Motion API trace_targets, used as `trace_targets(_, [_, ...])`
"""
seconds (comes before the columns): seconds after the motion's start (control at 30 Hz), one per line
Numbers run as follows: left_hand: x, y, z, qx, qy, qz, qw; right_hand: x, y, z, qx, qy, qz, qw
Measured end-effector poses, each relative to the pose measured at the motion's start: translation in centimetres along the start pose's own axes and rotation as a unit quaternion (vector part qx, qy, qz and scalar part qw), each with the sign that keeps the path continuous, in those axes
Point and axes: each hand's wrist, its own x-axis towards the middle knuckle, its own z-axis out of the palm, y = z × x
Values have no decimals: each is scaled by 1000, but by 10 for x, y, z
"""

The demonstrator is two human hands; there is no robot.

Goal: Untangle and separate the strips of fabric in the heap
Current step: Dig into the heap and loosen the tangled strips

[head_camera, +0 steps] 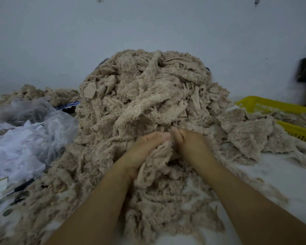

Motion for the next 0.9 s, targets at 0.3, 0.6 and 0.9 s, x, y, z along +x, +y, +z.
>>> trace_targets(0.3, [2,12,-5,-245,68,32,967,-8,-11,0,156,83,-35,984])
trace_targets(0.6, [0,14,2,-209,58,48,975,-18,-26,1,167,-11,-146,975])
trace_targets(0.9, [7,12,0,-242,138,43,959,-19,-27,6,253,-98,-114,956])
